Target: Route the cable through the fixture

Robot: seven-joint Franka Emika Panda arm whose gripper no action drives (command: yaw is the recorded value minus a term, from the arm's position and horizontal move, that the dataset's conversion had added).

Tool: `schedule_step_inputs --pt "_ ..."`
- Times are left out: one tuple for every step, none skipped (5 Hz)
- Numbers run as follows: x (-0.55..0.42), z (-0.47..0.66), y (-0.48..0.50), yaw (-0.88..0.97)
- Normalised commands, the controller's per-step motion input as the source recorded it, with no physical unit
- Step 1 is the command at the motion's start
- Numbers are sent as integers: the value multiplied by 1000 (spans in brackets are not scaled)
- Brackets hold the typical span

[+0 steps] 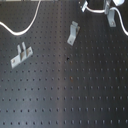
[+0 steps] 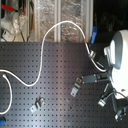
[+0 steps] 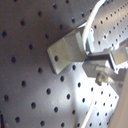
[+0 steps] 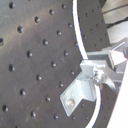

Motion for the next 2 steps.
schedule_step_inputs --pt "110 253 -20 -46" --pt "98 184 34 -26"
